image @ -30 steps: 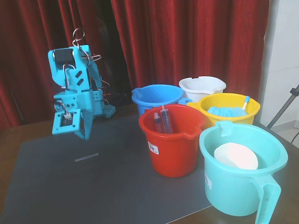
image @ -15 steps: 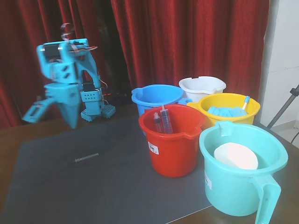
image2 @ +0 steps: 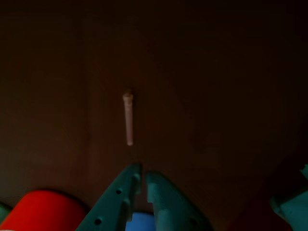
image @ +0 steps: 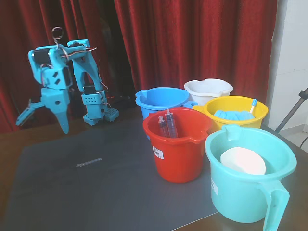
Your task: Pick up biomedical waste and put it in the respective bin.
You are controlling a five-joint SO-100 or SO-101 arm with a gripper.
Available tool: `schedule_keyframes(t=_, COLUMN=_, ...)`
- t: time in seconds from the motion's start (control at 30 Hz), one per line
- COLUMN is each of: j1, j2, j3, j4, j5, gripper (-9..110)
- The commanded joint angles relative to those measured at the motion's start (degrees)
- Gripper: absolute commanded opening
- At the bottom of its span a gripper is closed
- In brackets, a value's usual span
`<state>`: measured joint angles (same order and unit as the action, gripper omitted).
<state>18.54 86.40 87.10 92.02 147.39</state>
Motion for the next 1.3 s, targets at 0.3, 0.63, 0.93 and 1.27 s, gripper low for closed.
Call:
schedule_keyframes(t=0.3, j1=-1.8, j2=-11.7, j3=-1.3, j4=12.2, j5=5.3, gripper=30)
schedule_keyframes(t=0.63, j1=-2.5, j2=-10.8, j3=-2.3, j4=4.1, j5=5.5, gripper=39)
schedule_keyframes(t=0.93, j1=-11.5, j2=-10.4, j3=-4.1, j4=-8.1, j5=12.0, gripper=45)
schedule_keyframes(t=1.27, j1=-10.9, j2=-17.8, j3=-6.5, j4=-13.9, j5=11.6, gripper=45)
